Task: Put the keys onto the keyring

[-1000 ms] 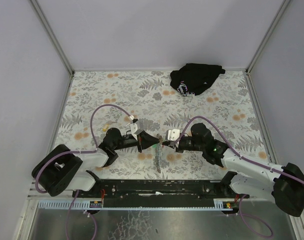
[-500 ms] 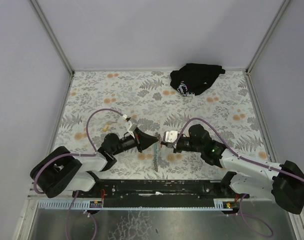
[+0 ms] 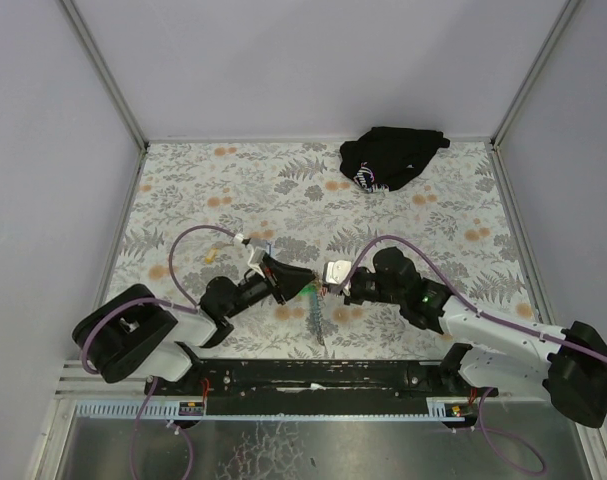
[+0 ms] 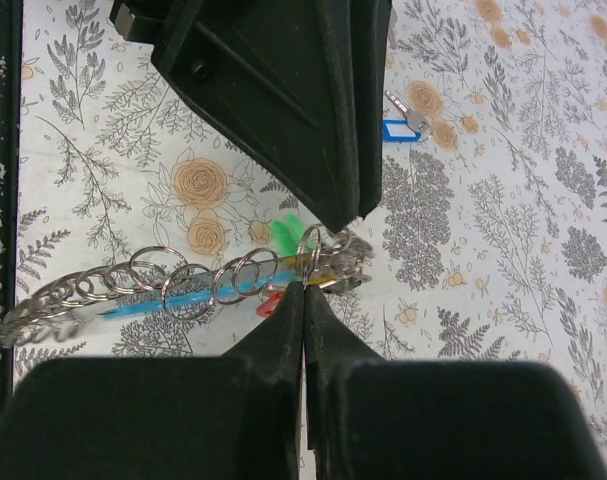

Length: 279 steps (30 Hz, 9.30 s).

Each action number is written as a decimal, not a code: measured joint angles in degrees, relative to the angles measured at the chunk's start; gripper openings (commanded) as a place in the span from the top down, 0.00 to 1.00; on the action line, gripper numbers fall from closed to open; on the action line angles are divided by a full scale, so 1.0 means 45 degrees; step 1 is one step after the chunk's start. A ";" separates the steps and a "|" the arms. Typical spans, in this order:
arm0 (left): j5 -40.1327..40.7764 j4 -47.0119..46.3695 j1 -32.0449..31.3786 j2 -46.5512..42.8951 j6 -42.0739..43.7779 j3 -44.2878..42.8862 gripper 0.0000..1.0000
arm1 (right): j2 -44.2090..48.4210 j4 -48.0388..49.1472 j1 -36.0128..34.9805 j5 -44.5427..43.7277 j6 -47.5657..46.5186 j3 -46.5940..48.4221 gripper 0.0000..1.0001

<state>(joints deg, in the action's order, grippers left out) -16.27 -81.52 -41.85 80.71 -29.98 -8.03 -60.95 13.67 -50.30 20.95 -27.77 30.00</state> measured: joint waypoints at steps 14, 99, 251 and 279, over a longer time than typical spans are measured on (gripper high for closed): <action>-0.1953 0.3857 0.0175 -0.2375 0.3769 -0.0845 0.61 | 0.0151 -0.2259 -0.0049 -0.0117 -0.0699 0.1234 1.00; -0.2958 0.5853 0.0709 -0.1817 0.4420 -0.1622 0.59 | -0.0238 -0.2637 -0.0816 -0.1549 -0.0942 0.1447 1.00; -0.9670 1.3950 0.1647 -0.0466 1.2925 -0.6237 0.65 | -0.0291 -0.4993 -0.1506 -0.2166 -0.2516 0.2963 1.00; -1.0248 1.4090 0.1661 -0.0214 1.2881 -0.6402 1.00 | 0.0262 -0.4809 -0.1554 -0.2667 -0.2307 0.2497 1.00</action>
<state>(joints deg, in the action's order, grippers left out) -62.39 -18.11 -34.37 79.75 27.99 -36.84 -59.77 -7.97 -57.30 8.95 -38.15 41.23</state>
